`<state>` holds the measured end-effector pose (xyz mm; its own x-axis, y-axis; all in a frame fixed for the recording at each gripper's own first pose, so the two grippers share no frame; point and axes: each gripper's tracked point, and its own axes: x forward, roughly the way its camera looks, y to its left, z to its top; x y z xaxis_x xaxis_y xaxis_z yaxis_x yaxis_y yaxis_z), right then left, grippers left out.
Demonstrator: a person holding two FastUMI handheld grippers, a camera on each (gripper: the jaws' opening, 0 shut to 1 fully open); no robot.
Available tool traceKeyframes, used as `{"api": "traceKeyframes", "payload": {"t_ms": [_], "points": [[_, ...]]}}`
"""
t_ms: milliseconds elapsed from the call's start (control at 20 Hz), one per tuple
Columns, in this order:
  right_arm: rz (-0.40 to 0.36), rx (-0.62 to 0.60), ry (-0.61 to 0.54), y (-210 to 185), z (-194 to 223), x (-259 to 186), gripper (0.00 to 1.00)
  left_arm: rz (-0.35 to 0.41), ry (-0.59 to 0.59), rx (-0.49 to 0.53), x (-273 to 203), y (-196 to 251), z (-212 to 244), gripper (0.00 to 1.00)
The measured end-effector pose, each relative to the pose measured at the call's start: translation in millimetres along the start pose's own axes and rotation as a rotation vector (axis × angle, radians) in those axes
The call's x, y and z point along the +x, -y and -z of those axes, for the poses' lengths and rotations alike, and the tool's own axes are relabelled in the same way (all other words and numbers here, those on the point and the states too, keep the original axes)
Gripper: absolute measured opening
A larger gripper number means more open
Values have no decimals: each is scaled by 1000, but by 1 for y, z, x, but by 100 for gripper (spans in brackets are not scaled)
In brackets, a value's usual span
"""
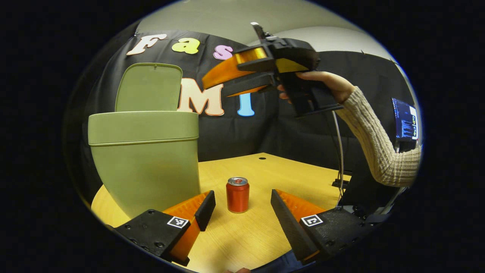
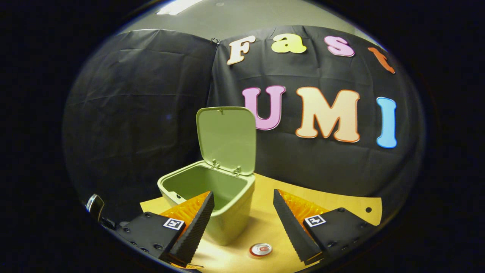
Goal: Press the lid of the desktop garbage bin to open it, pick up the crumpled paper on the desktop and throw it into the bin, then pick up the pop can on the desktop and drop it into the bin, and finally close the garbage bin lid.
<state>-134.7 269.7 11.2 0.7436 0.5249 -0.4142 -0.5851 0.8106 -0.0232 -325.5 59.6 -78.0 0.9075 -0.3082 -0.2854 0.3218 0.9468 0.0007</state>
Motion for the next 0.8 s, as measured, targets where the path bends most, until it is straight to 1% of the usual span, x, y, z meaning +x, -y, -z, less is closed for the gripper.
{"api": "traceKeyframes", "payload": {"t_ms": [200, 300, 400, 600, 800], "points": [[103, 4, 10, 43, 45, -47, 100, 10, -22, 50, 11, 16, 10, 92], [147, 20, 14, 59, 68, -66, 100, -4, -16, 47, 20, 18, 5, 92], [169, 39, 5, 68, 96, -81, 99, -10, -29, 26, 32, 21, 6, 94], [218, 75, 3, 88, 146, -106, 99, -56, -70, 43, 58, 9, 8, 94], [223, 142, -4, 98, 193, -124, 100, -81, -126, 12, 92, -1, 21, 94]]}}
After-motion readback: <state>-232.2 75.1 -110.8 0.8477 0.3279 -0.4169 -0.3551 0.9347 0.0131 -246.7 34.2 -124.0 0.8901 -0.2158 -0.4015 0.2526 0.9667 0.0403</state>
